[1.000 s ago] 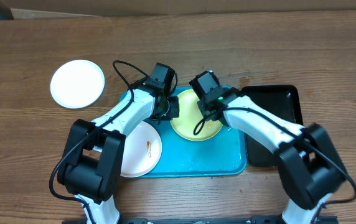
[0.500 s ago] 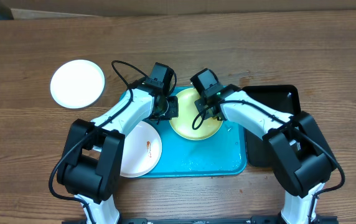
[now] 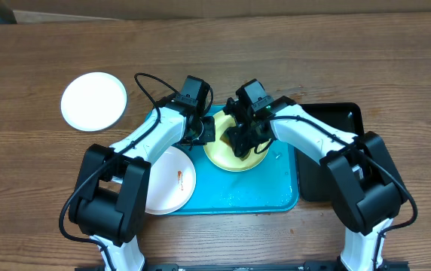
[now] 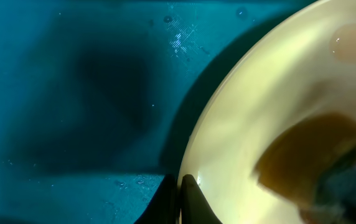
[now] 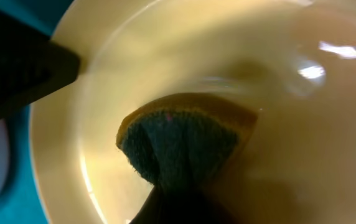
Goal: Clean dirty plates on tray and stack at the side
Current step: 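Scrub the yellow plate with the sponge in the right gripper, then return the sponge to the black tray, release, and raise the right arm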
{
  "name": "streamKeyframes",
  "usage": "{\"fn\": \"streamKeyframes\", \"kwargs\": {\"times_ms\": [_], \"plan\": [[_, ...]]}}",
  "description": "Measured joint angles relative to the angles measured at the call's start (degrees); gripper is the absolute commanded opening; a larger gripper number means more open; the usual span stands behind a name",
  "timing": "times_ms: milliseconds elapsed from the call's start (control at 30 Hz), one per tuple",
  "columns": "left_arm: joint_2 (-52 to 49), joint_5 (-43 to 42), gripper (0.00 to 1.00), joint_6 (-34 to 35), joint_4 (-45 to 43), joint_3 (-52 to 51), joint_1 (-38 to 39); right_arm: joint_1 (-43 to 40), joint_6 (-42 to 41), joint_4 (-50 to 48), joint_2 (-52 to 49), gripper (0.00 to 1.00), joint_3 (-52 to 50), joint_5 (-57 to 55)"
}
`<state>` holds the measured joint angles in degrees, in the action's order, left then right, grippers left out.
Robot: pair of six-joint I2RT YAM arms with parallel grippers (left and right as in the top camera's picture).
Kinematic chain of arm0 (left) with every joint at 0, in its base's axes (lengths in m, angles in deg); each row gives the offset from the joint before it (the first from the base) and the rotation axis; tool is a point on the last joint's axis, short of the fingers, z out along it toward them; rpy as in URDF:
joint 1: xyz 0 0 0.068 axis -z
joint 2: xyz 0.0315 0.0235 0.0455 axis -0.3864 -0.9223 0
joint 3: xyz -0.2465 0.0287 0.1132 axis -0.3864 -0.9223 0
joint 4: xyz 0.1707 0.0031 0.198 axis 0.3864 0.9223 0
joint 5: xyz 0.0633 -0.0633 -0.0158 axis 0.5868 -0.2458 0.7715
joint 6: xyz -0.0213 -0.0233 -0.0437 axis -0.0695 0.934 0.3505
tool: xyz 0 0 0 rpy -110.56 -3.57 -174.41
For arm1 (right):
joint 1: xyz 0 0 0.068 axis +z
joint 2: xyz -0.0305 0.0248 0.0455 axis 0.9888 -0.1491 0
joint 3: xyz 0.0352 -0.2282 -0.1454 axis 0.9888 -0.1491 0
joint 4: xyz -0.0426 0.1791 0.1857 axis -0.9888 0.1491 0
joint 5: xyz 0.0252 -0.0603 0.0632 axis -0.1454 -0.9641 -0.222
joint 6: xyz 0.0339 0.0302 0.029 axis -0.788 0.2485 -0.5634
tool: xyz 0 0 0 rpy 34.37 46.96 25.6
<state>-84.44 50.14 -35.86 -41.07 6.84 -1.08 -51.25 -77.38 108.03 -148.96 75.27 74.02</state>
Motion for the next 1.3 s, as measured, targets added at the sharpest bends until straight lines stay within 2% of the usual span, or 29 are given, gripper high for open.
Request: {"fn": "streamKeyframes", "kwargs": {"times_ms": [133,300,467,600,867,1000,1033,1100,1133,1300], "plan": [[0.00,-0.26,0.04,-0.02,-0.11,0.00,0.13,-1.36,-0.44,5.07,-0.35,0.04,3.10,4.17],[0.00,-0.42,0.04,-0.02,-0.22,0.02,0.48,-7.43,-0.48,14.23,0.02,0.04,12.68,5.70],[0.00,-0.46,0.05,0.00,-0.20,0.02,0.48,-15.76,-0.46,24.41,3.28,0.04,16.74,1.29],[0.00,-0.42,0.11,-0.04,-0.22,0.02,0.48,-22.86,-2.62,30.12,4.46,0.04,16.76,-5.81],[0.00,-0.42,0.28,-0.92,-0.22,0.02,0.50,-33.79,-7.13,25.75,4.48,0.04,9.66,-15.17],[0.00,-0.42,0.30,-1.09,-0.20,0.02,0.48,-34.80,-7.69,19.93,4.48,0.04,3.56,-16.31],[0.00,-0.42,0.31,-1.09,-0.20,0.02,0.50,-34.71,-7.72,18.75,4.48,0.11,2.49,-16.37],[0.00,-0.42,0.33,-1.09,-0.20,0.02,0.50,-34.62,-7.96,17.42,4.48,0.34,1.05,-16.44],[0.00,-0.42,0.34,-1.11,-0.22,0.02,0.50,-34.58,-8.15,17.18,4.48,0.40,0.76,-16.39],[0.00,-0.42,0.38,-1.09,-0.20,0.02,0.48,-34.58,-8.37,16.65,4.48,0.45,0.81,-16.57]]}}
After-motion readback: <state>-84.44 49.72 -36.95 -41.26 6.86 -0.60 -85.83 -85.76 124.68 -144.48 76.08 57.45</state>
